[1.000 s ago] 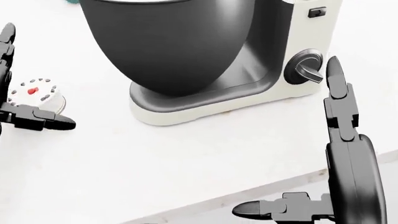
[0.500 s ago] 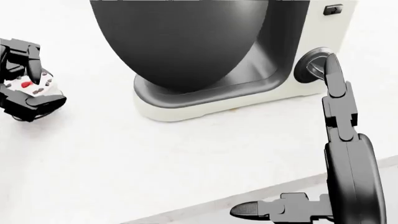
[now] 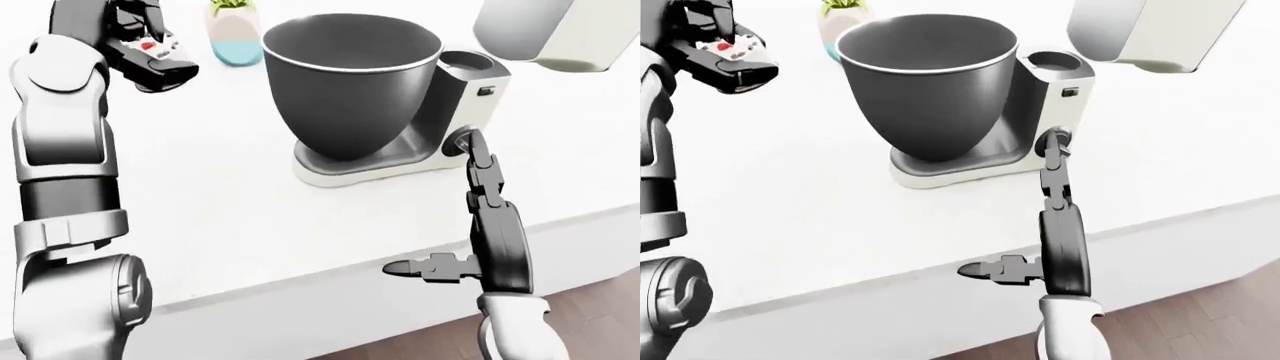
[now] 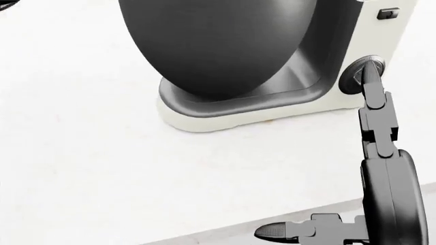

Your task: Place the cake in the stand mixer bowl.

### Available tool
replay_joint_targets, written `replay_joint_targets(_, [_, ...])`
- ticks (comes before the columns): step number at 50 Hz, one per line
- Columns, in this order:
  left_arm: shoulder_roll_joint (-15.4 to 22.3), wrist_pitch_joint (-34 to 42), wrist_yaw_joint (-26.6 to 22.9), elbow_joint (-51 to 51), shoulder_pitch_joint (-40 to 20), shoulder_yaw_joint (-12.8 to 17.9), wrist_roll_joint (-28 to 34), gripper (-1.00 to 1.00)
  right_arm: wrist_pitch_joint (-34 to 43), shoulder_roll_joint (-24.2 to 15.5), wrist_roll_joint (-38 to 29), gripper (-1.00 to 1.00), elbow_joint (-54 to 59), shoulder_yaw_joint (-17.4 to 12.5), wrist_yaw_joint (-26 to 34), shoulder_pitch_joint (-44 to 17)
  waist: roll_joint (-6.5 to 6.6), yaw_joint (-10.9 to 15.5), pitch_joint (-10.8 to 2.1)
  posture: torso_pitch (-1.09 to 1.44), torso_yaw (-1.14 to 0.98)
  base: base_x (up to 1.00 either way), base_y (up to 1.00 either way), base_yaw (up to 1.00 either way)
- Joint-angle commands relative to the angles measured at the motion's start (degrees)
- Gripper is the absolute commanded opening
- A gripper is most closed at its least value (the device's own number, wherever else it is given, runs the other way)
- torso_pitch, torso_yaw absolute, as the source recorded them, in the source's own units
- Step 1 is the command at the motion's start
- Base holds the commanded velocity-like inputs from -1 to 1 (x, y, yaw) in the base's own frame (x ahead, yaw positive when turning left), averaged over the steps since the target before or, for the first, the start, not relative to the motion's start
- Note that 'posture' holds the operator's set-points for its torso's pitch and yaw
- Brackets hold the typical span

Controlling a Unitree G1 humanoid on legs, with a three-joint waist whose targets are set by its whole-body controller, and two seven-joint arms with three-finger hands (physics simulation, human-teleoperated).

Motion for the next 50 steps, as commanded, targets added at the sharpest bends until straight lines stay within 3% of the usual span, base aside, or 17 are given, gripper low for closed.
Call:
replay_joint_targets(1, [1.10,-1.50,0.17,-1.58,-3.99,0.54,0.28,-1.00,-1.50,-0.05,-0.26,1.00,-2.01,0.00,-0.35,-0.78,0.33,-0.05,-1.33,0.00,0.00,0.00,0.00,0.00])
replay_joint_targets(11, [0.28,-3.37,0.26,8.75,-15.77,-1.22,1.78,-1.00,-1.43,-0.03,-0.39,1.00,-2.33,0.21,-0.39,-0.63,0.02,0.10,-1.08,0.00,0.00,0.00,0.00,0.00])
replay_joint_targets(27, [-4.00,-4.39,0.39,14.36,-25.24,-3.44,4.00,-1.00,-1.10,-0.09,-0.84,1.00,-3.08,0.38,-0.02,-0.53,-0.57,0.14,-0.82,0.00,0.00,0.00,0.00,0.00])
replay_joint_targets(50, [-12.84,-5.51,4.02,19.23,-33.24,-5.69,4.61,-1.00,-1.57,-0.09,-0.72,1.00,-3.71,0.42,0.12,-0.10,-1.23,0.19,-0.63,0.00,0.00,0.00,0.00,0.00])
